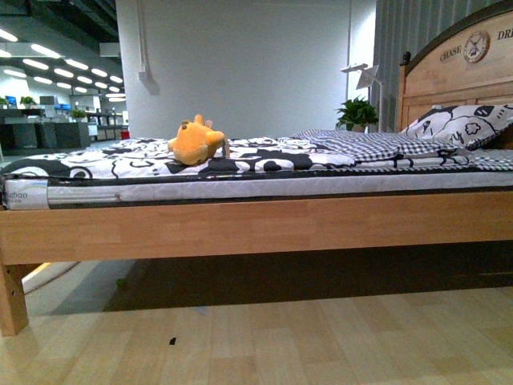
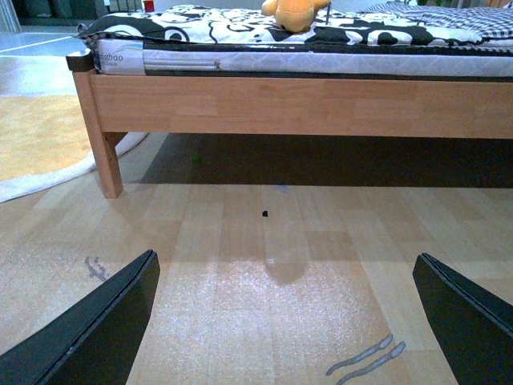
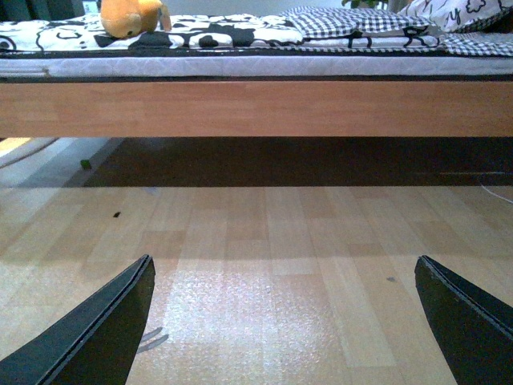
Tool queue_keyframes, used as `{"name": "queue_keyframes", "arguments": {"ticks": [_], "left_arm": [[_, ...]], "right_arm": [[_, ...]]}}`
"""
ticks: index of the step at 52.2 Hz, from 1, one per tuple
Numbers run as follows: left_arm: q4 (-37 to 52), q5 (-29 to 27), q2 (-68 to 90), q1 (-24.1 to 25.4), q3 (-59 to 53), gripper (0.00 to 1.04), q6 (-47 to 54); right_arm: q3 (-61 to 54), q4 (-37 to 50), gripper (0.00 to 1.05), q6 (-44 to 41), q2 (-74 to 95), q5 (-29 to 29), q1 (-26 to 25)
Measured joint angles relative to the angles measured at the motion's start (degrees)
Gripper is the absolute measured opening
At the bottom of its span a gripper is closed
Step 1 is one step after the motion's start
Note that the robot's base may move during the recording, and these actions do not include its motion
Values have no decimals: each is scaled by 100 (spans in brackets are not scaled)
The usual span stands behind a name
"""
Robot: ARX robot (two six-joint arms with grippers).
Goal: Put away toys
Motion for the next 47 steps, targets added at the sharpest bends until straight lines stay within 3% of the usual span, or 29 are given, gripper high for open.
{"name": "queue_keyframes", "arguments": {"ticks": [47], "left_arm": [[0,-2,0,0,0,98,0]], "right_arm": [[0,0,98,0,0,2,0]]}}
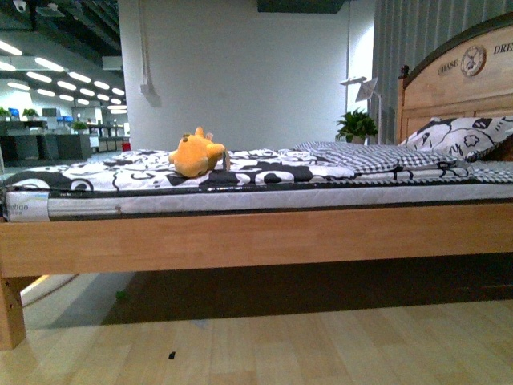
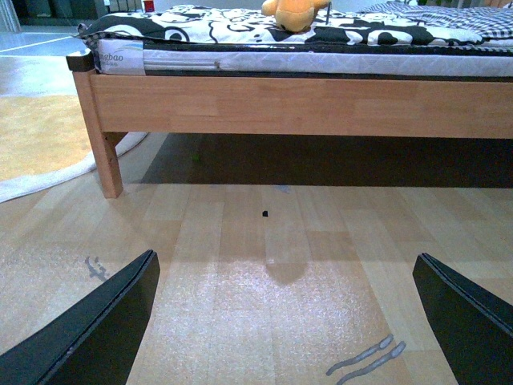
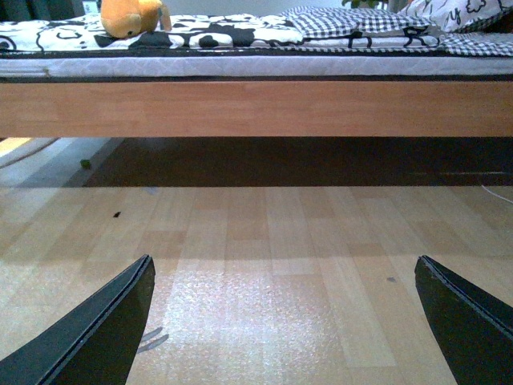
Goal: Put away toys
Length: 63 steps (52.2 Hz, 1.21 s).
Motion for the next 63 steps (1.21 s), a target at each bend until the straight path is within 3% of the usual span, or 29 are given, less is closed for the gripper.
{"name": "queue_keyframes", "arguments": {"ticks": [63], "left_arm": [[0,2,0,0,0,98,2]], "right_arm": [[0,0,98,0,0,0,0]]}}
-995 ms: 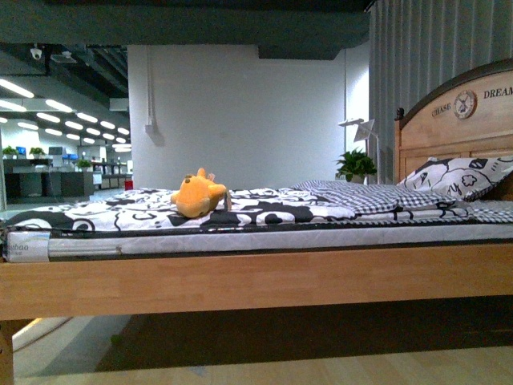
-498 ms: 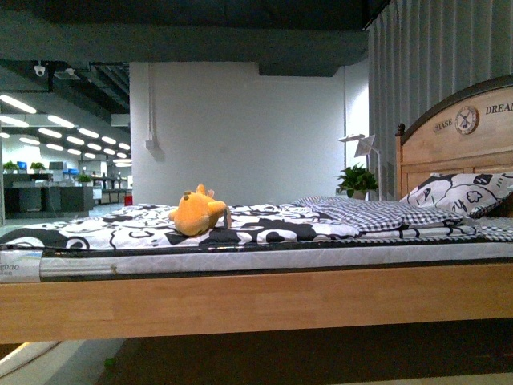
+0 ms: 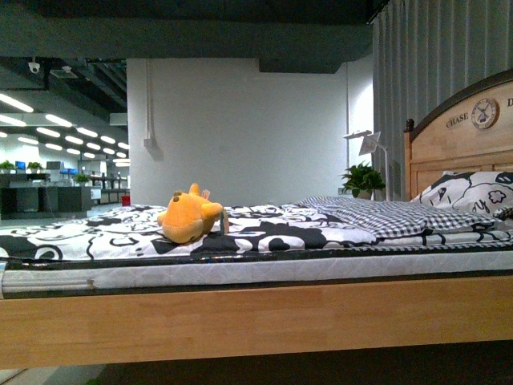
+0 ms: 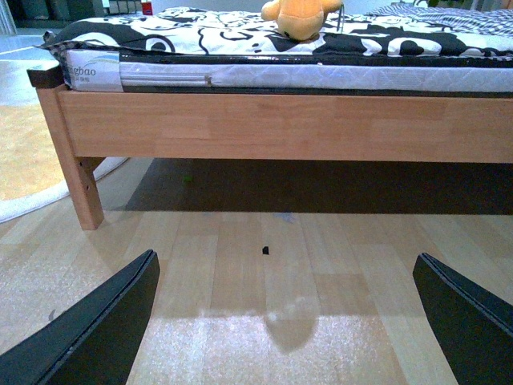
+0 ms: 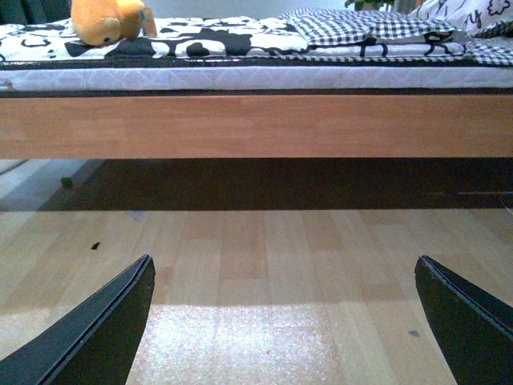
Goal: Put away toys
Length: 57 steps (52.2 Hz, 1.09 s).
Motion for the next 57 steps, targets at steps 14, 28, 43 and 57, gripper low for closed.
{"name": "queue_keyframes", "arguments": {"ticks": [14,28,43,57], "left_arm": [[0,0,0,0,0,98,0],[0,0,0,-2,0,98,0],[0,9,0,-2,0,98,0],[-2,2,0,-2,0,98,-2]], "right_arm": [[0,0,98,0,0,0,0],[0,0,98,0,0,0,0],[0,0,98,0,0,22,2],[0,2,98,0,0,4,2]]}}
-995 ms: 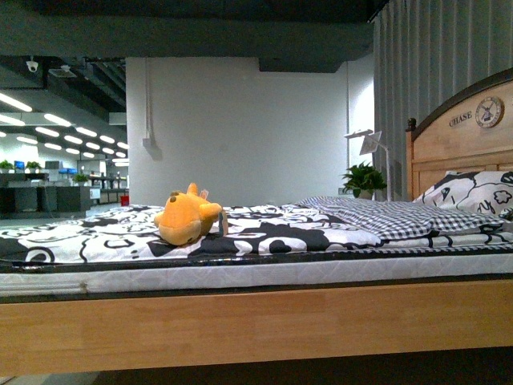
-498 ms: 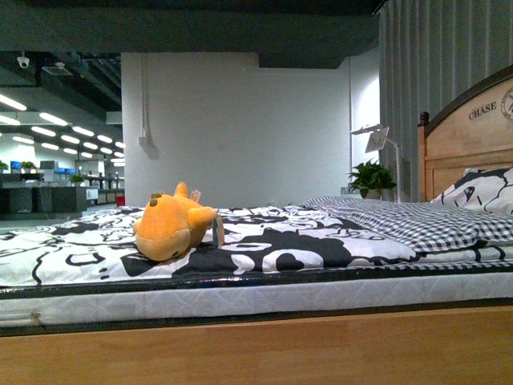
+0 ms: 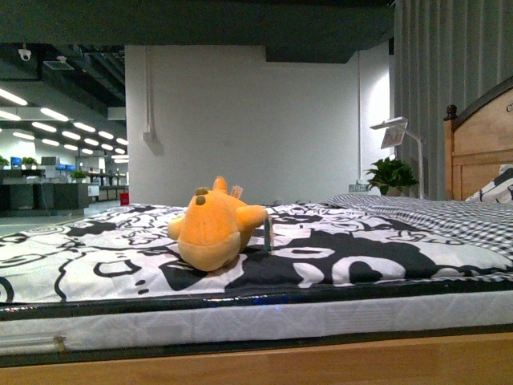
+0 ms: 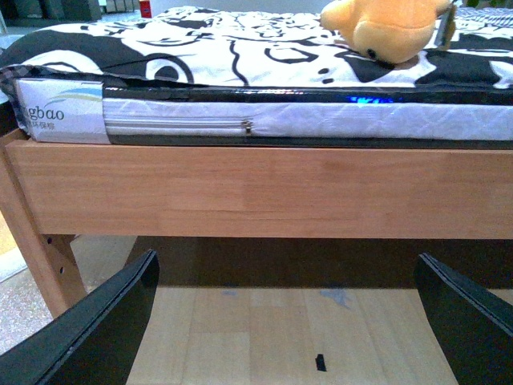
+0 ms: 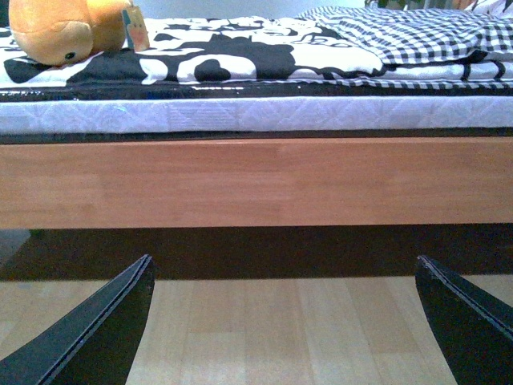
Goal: Put away toys
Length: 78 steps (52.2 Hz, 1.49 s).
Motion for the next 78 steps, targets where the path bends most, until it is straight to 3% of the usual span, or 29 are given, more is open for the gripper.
{"name": "queue_keyframes", "arguments": {"ticks": [65,67,69,74,78], "left_arm": [[0,-2,0,-4,0,98,4],[0,-2,0,-4,0,98,4],[0,-4,0,-4,0,98,4],[0,-2,0,-4,0,98,4],[0,-2,0,-4,0,98,4]], "right_arm": [[0,2,98,0,0,-4,-2],[11,-24,98,33,33,-125,-46],[68,-173,98,105,203,-802,-284],[201,168,98,212,844,-1700,-748],[385,667,98,214,1364,-1928,-925]]}}
